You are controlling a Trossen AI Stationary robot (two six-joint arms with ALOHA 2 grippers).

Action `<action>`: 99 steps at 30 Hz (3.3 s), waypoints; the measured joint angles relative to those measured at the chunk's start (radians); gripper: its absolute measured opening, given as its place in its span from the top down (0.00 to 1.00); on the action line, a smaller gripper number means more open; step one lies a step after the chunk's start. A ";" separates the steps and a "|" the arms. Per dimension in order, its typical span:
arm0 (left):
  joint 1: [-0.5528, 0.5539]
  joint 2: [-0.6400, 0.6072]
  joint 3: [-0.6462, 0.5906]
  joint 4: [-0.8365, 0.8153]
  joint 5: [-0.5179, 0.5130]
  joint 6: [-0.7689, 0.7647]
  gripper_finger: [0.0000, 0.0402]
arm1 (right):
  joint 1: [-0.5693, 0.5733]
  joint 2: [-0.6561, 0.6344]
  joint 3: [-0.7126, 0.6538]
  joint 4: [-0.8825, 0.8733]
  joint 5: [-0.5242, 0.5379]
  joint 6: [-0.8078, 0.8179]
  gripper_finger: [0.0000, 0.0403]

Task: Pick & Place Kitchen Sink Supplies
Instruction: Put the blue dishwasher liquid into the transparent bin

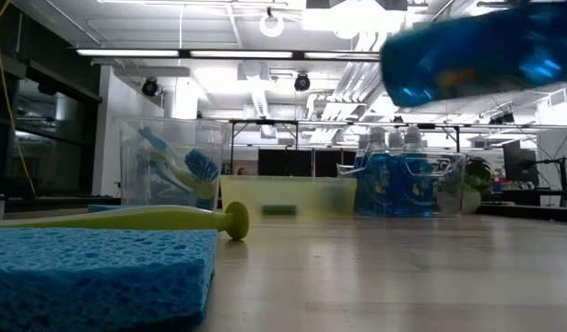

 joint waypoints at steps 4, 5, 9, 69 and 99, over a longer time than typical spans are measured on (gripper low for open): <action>0.000 0.000 0.000 0.000 0.000 0.001 0.55 | -0.068 -0.097 0.000 -0.042 0.026 0.072 0.52; 0.000 0.000 0.000 0.000 0.000 0.001 0.55 | -0.088 -0.120 0.000 -0.061 0.024 0.077 0.52; 0.000 0.000 0.000 0.000 0.000 0.001 0.55 | -0.184 -0.211 0.000 -0.152 -0.011 0.075 0.52; 0.000 0.000 0.000 0.007 -0.228 -0.131 0.55 | -0.663 -0.105 0.001 -0.762 0.967 -1.780 0.52; 0.000 0.003 0.000 -0.023 -0.199 -0.134 0.55 | -0.751 0.036 -0.003 -0.576 1.034 -2.367 0.53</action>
